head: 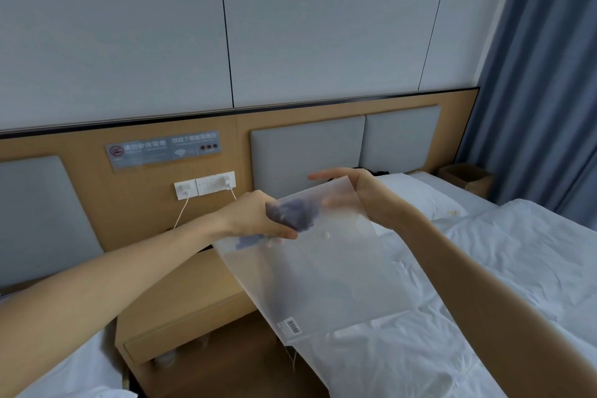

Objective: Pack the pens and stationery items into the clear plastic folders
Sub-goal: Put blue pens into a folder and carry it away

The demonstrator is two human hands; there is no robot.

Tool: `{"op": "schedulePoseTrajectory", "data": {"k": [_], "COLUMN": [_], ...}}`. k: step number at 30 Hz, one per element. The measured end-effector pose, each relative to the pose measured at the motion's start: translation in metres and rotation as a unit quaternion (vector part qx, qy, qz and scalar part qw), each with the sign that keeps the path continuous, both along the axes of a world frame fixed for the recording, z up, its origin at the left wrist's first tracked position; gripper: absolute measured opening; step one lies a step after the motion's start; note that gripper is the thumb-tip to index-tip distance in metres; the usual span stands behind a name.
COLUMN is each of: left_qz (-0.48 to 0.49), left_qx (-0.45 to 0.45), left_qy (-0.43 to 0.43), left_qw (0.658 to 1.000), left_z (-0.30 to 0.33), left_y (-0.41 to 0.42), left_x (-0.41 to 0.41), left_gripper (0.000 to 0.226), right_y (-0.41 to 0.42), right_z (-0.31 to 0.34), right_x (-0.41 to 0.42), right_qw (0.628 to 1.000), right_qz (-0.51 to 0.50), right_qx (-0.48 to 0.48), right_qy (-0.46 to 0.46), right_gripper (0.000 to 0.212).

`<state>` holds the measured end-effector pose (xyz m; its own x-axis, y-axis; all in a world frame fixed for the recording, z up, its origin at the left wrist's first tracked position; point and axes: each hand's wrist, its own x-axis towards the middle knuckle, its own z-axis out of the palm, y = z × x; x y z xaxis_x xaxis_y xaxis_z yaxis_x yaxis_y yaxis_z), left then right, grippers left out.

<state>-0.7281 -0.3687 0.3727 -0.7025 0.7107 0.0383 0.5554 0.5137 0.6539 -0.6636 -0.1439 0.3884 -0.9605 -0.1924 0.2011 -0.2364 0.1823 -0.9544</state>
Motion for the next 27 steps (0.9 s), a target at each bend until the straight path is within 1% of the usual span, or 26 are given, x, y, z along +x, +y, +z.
{"op": "schedulePoseTrajectory", "data": {"k": [1, 3, 5, 7, 8, 11, 13, 14, 15, 16, 17, 19, 20, 21, 24, 27], "left_qz": [-0.005, -0.016, -0.030, -0.058, -0.075, -0.114, -0.122, -0.123, -0.123, -0.123, -0.121, -0.123, -0.125, -0.126, -0.124, -0.125], "left_qx": [-0.003, -0.009, -0.021, -0.041, -0.057, -0.104, -0.109, -0.108, -0.106, -0.101, -0.097, -0.087, -0.082, -0.077, -0.068, -0.065], "left_qy": [0.001, -0.001, -0.004, -0.018, -0.030, -0.055, -0.067, -0.074, -0.085, -0.095, -0.103, -0.109, -0.109, -0.109, -0.096, -0.077], "left_qw": [1.000, 1.000, 0.999, 0.997, 0.995, 0.986, 0.984, 0.984, 0.983, 0.983, 0.982, 0.983, 0.983, 0.983, 0.985, 0.987], "left_z": [0.001, 0.000, 0.000, 0.003, 0.006, 0.012, 0.011, 0.010, 0.008, 0.007, 0.006, 0.005, 0.005, 0.005, 0.007, 0.007], "left_y": [0.000, 0.001, -0.001, -0.005, -0.008, -0.013, -0.015, -0.016, -0.017, -0.017, -0.018, -0.020, -0.022, -0.023, -0.027, -0.027], "left_x": [0.000, -0.002, -0.002, -0.002, -0.001, 0.003, 0.003, 0.003, 0.002, 0.002, 0.002, 0.001, 0.000, -0.002, -0.005, -0.005], "left_gripper": [0.032, 0.031, 0.030, 0.028, 0.034, 0.067, 0.085, 0.089, 0.089, 0.083, 0.072, 0.042, 0.030, 0.023, 0.020, 0.033], "right_y": [0.001, 0.000, 0.000, 0.002, 0.003, 0.006, 0.008, 0.009, 0.010, 0.011, 0.012, 0.012, 0.011, 0.011, 0.011, 0.010], "right_z": [-0.001, -0.003, -0.003, -0.004, -0.004, -0.007, -0.008, -0.009, -0.010, -0.011, -0.012, -0.017, -0.019, -0.021, -0.026, -0.027], "right_x": [-0.001, -0.003, -0.001, 0.000, 0.000, 0.000, 0.000, 0.000, -0.001, -0.002, -0.004, -0.007, -0.009, -0.011, -0.017, -0.020], "right_qw": [1.000, 0.999, 1.000, 1.000, 1.000, 0.999, 0.999, 0.999, 0.999, 0.999, 0.999, 0.999, 0.999, 0.998, 0.998, 0.997], "right_qz": [-0.004, -0.014, -0.019, -0.026, -0.029, -0.028, -0.030, -0.030, -0.030, -0.028, -0.024, -0.011, -0.007, -0.007, -0.007, 0.001], "right_qx": [0.000, -0.009, -0.016, -0.005, -0.003, -0.017, -0.017, -0.017, -0.021, -0.022, -0.019, -0.002, 0.007, 0.013, 0.028, 0.041], "right_qy": [-0.019, -0.028, -0.015, 0.001, 0.003, 0.002, 0.010, 0.012, 0.011, 0.009, 0.011, 0.033, 0.046, 0.056, 0.058, 0.066], "right_gripper": [0.031, 0.024, 0.018, 0.020, 0.021, 0.024, 0.020, 0.018, 0.017, 0.016, 0.018, 0.019, 0.018, 0.019, 0.025, 0.025]}}
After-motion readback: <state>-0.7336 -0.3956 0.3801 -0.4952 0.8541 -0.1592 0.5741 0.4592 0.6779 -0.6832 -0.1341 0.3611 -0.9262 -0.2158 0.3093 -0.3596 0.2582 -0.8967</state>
